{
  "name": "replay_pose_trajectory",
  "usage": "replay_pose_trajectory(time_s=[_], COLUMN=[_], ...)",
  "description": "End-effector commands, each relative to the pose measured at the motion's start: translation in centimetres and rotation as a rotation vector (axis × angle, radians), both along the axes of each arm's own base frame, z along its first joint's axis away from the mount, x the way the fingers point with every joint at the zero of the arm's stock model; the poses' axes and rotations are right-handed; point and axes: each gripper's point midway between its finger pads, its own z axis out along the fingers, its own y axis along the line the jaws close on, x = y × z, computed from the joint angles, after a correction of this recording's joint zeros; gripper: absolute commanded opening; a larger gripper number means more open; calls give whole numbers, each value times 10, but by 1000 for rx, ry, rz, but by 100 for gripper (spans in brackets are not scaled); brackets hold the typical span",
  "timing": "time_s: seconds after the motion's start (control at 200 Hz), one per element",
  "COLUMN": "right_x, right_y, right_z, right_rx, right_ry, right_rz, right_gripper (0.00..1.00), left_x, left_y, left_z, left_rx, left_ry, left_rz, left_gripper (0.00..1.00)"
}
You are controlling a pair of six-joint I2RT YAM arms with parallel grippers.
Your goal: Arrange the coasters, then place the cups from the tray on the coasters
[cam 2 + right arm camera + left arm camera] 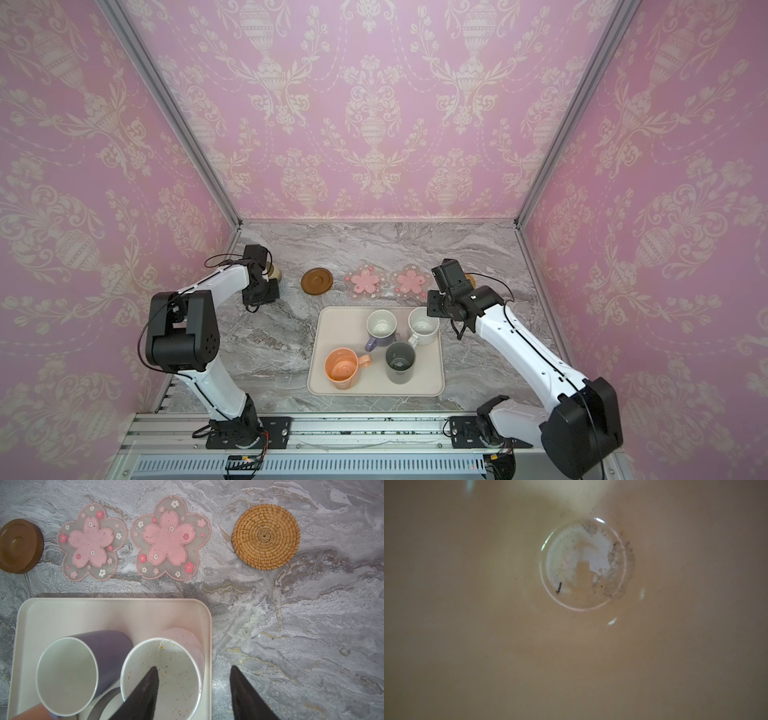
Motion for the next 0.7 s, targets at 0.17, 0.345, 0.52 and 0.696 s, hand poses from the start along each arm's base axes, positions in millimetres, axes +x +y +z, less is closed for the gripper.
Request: replay_pose_trajectory(time_s=[0.17, 0.345, 0.52, 0.696], right_x=[-4, -4, -4, -5], right_y=[1, 2, 3, 4], right_z=[-3, -3, -4, -6], right_rx=[8, 13, 14, 19], right_ry=[10, 13, 16, 24], right_rz=[-6, -5, -3, -4], right_gripper=[57, 57, 57, 57], left_x=[15, 13, 16, 16], left_y=[0, -1, -1, 1], left_z=[6, 9, 20, 22], left_rx=[0, -3, -5, 6], left_ry=[-32, -39, -80, -77], left_rz=[-28, -19, -6, 0], left_gripper=[24, 34, 35, 26])
